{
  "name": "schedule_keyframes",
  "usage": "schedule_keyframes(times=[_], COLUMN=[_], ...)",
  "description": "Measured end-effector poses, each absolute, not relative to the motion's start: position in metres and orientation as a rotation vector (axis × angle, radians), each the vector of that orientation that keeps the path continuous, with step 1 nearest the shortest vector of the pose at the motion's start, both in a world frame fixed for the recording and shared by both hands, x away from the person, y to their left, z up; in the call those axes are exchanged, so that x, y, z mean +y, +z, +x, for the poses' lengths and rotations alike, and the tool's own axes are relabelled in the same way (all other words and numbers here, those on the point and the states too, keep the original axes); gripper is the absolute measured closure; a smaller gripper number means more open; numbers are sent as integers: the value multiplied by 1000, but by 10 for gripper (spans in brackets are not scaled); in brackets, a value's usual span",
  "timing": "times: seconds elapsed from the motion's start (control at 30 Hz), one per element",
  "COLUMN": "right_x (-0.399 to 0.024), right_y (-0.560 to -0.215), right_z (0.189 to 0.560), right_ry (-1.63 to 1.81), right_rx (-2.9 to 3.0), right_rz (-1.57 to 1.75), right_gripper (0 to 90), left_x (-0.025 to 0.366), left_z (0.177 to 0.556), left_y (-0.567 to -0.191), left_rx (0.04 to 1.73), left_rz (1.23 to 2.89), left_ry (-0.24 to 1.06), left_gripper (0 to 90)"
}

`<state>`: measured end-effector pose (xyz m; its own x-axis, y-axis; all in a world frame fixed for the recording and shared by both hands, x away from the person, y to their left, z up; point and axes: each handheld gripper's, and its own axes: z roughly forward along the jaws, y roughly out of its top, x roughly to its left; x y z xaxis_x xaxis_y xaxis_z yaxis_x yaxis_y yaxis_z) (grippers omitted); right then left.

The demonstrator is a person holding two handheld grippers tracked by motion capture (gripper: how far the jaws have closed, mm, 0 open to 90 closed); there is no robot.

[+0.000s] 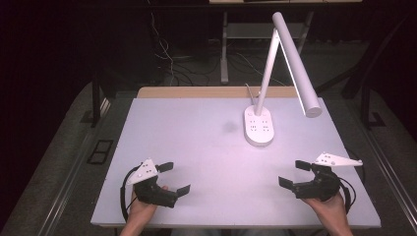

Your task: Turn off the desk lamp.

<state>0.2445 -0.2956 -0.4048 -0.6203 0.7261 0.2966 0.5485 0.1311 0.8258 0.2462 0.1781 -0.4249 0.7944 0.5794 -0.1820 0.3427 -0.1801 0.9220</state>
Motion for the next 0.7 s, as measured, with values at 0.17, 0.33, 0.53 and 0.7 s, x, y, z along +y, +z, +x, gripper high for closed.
schedule_keyframes(times=[0.17, 0.33, 0.53, 0.7], right_x=[-297, -297, -297, -297], right_y=[-405, -405, -406, -406], right_z=[245, 244, 245, 246], right_ry=[1490, 1491, 1487, 1486], right_rx=[2227, 2234, 2242, 2250], right_rz=[1277, 1281, 1290, 1298], right_gripper=[9, 9, 9, 9], left_x=[178, 178, 178, 178], left_z=[245, 245, 245, 244], left_y=[-425, -425, -425, -425], left_rx=[710, 711, 707, 702], left_rz=[1790, 1787, 1790, 1791], left_ry=[245, 244, 240, 237], left_gripper=[0, 0, 0, 0])
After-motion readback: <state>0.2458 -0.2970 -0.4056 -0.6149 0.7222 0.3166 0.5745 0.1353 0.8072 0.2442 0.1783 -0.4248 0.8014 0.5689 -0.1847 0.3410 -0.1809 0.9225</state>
